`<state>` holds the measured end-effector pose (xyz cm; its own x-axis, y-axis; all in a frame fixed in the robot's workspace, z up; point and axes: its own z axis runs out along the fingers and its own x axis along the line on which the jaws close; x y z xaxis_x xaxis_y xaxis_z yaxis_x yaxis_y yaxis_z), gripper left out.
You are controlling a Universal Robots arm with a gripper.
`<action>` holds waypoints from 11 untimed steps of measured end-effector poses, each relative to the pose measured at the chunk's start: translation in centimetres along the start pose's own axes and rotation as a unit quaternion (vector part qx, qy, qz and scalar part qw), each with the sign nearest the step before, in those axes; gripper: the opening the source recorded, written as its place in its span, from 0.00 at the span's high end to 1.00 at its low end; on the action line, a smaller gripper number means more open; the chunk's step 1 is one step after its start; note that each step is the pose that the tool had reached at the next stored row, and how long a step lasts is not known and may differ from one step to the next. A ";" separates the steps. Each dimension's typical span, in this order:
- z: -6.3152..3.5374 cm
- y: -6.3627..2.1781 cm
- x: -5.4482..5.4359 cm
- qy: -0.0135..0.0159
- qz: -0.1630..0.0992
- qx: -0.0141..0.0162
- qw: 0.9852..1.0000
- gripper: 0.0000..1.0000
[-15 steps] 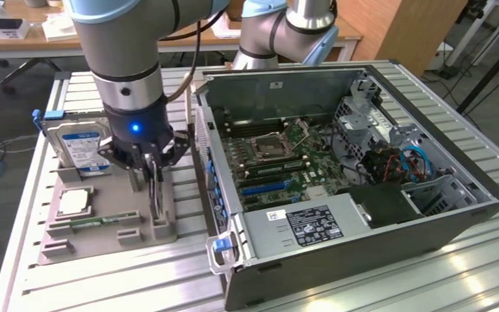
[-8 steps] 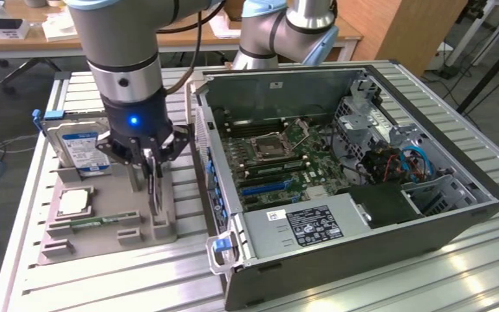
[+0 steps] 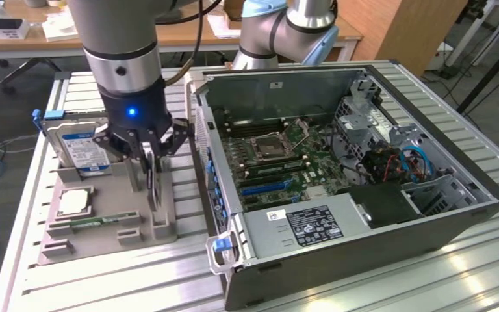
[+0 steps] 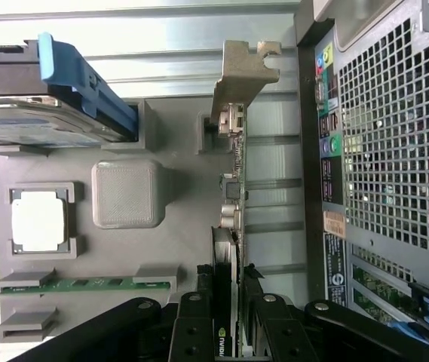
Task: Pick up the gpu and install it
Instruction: 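Pick up the gpu and move the gpu toward the slot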
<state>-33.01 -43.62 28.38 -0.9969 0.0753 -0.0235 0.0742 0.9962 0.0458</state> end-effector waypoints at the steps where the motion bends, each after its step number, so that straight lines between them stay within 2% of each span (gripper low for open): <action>1: -0.22 0.01 0.0 0.000 0.000 0.000 1.000 0.74; 11: -2.33 0.11 -0.1 0.000 -0.001 0.000 1.000 0.74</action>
<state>-32.98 -43.62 30.72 -0.9971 0.0725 -0.0235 0.0714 0.9964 0.0457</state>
